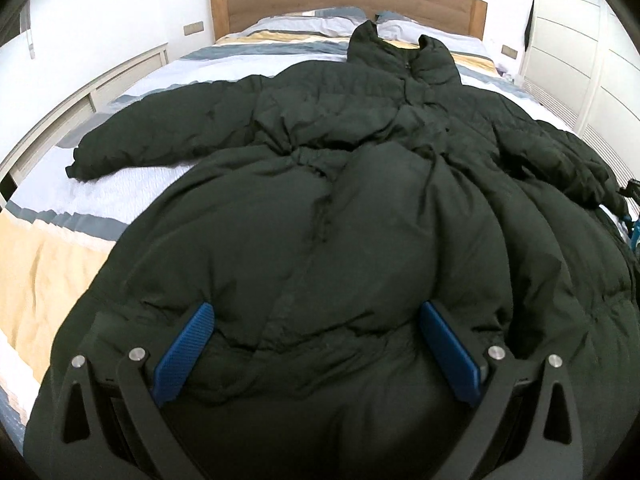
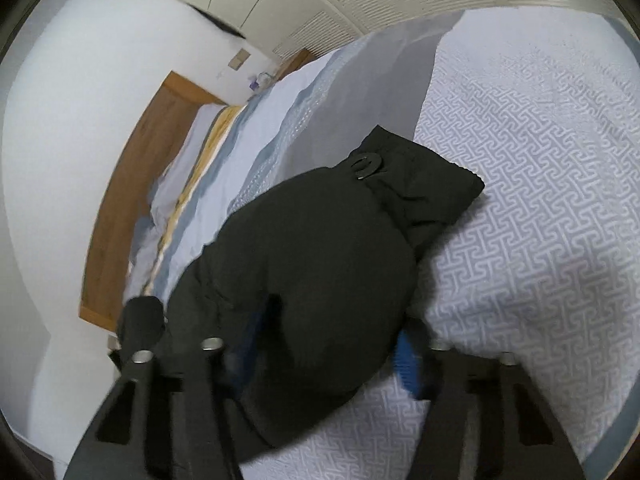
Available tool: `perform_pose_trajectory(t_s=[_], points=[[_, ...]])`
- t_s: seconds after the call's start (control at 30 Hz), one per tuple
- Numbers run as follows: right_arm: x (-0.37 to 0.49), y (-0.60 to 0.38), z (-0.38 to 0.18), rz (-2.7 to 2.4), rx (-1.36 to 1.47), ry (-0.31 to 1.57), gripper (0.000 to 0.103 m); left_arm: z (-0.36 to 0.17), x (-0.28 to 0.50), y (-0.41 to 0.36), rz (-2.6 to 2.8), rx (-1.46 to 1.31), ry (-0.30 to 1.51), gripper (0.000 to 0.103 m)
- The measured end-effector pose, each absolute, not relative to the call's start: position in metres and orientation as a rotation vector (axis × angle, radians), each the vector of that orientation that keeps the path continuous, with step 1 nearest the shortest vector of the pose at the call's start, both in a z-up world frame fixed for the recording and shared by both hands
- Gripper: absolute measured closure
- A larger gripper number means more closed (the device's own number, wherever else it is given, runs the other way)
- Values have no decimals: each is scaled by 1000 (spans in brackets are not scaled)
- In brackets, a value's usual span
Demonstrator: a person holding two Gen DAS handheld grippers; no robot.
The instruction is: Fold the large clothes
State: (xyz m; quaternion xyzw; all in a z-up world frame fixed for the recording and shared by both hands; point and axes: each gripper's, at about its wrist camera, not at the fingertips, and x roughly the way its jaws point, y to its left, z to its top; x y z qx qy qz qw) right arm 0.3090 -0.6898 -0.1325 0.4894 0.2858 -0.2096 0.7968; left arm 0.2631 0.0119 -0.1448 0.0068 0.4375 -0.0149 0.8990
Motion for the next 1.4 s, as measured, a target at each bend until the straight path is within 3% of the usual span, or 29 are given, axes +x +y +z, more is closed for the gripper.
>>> perform_pose_trajectory(t_s=[0.07,0.17,0.6,0.83,1.1,1.4], points=[[313,-689,-127,-450,1027,611,82,-147,263,12,-33,9,912,0],[318,-687,-112,-451,963,597,95,-150,263,13,-38,-2,921,0],[354,-593,24,-313,568,528,97,-145,257,19,-25,-36,915,0],[381,-503,69,-158,441,522,97,-123,243,45,-15,-125,887,0],[397,-381,63,22,313,602,96,-100,227,88,18,-189,838,0],[413,-275,2,131,201,769,96,-99,215,124,71,-206,838,0]])
